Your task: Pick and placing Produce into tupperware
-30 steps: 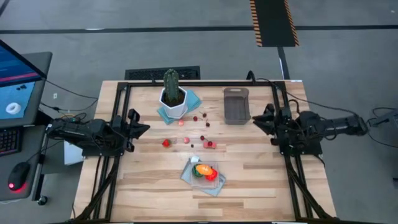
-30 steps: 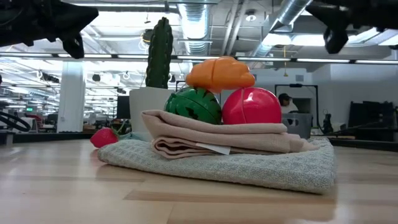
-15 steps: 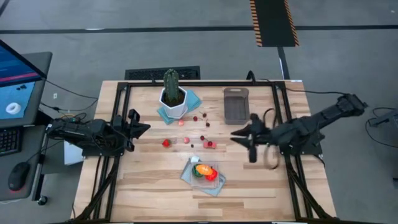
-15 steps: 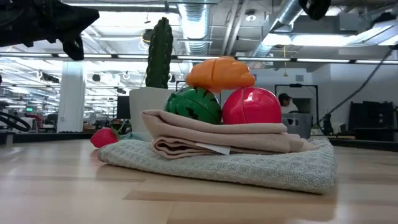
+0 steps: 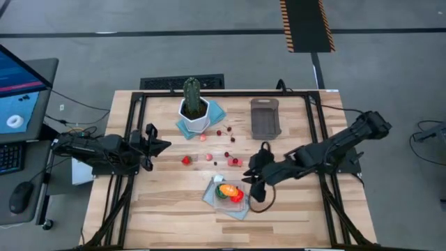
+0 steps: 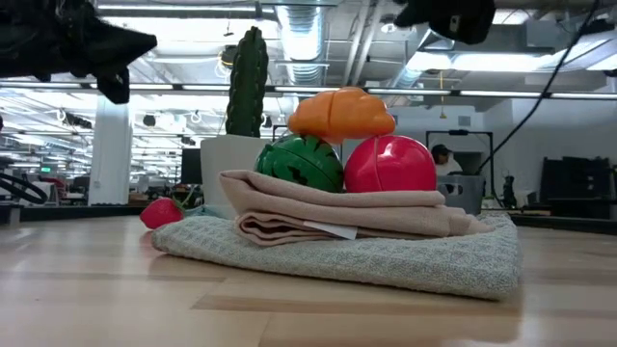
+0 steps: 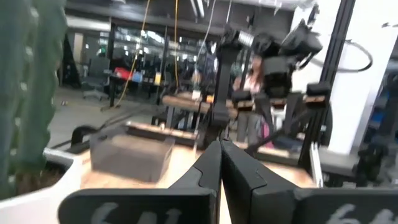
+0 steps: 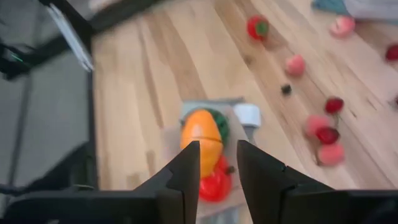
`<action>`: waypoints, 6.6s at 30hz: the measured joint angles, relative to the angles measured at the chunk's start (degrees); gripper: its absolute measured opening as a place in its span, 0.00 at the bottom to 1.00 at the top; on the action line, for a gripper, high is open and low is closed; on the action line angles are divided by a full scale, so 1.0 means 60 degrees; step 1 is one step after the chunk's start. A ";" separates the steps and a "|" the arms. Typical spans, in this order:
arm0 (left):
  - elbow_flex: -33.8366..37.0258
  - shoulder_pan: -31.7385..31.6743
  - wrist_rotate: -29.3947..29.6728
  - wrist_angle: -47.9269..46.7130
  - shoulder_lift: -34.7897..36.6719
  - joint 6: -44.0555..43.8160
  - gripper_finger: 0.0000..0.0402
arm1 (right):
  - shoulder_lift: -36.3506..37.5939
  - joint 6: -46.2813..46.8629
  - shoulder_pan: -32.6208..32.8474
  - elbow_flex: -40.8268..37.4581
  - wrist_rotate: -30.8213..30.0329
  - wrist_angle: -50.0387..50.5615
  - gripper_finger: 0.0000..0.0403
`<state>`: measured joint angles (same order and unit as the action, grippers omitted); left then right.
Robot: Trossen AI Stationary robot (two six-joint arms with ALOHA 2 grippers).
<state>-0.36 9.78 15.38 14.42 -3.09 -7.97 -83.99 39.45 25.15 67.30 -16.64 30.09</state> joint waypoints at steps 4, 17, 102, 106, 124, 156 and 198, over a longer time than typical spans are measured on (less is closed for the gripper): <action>0.0000 0.0000 0.0000 -0.1023 0.0000 0.0011 0.00 | -0.0463 0.0275 0.0022 0.0636 0.0011 0.0787 0.37; -0.0091 -0.0002 -0.0233 -0.1903 -0.0171 0.0091 0.00 | -0.1667 0.0608 -0.0026 0.0932 0.1049 0.0589 0.74; -0.0138 -0.0004 -0.0244 -0.2073 -0.0247 0.0608 0.00 | -0.3059 -0.1002 -0.0233 0.0915 0.0509 -0.0580 0.96; -0.0138 -0.0003 -0.0247 -0.2074 -0.0247 0.0608 0.00 | -0.3059 -0.1003 -0.0329 0.0915 0.0547 -0.0583 0.96; -0.0138 -0.0004 -0.0244 -0.2072 -0.0248 0.0610 0.00 | -0.3055 0.0158 -0.1278 0.0915 0.0514 -0.0194 0.95; -0.0135 -0.0004 -0.0244 -0.2071 -0.0247 0.0612 0.00 | -0.3055 -0.2564 -0.4458 0.1506 0.2062 0.1197 0.95; -0.0127 -0.0001 -0.0233 -0.2057 -0.0296 0.0612 0.00 | -0.4778 -0.4090 -0.5592 0.1083 0.2022 0.0829 0.94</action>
<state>-1.13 9.77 13.98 2.08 -4.87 -4.29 -112.66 14.91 -8.40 73.80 -4.51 35.06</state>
